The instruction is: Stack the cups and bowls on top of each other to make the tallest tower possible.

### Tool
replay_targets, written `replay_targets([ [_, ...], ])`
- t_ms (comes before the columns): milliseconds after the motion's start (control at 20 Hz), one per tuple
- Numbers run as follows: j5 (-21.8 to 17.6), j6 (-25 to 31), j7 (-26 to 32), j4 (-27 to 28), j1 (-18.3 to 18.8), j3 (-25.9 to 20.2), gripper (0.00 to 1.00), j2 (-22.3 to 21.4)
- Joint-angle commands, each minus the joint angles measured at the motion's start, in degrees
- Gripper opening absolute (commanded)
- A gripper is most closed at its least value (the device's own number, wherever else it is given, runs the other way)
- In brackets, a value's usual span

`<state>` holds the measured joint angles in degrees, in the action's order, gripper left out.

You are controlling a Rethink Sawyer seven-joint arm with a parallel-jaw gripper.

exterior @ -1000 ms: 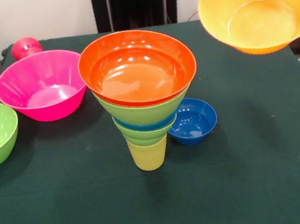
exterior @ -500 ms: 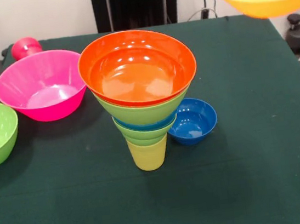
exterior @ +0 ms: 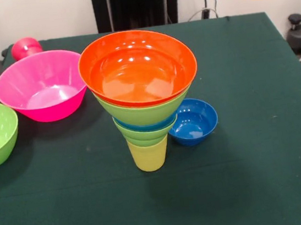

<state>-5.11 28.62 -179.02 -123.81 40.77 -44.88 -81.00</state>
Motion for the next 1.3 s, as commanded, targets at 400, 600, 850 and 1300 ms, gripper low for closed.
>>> replay_targets([
  [400,-6.07,15.82,19.82,8.93,4.09,-0.68,0.0,2.76],
  [600,-4.99,16.88,21.54,8.33,5.51,-1.73,0.0,1.12],
  [850,-6.59,17.27,23.38,9.89,7.56,-2.21,0.0,3.15],
  [1300,-8.26,18.34,26.79,13.1,9.12,-1.03,0.0,6.21],
])
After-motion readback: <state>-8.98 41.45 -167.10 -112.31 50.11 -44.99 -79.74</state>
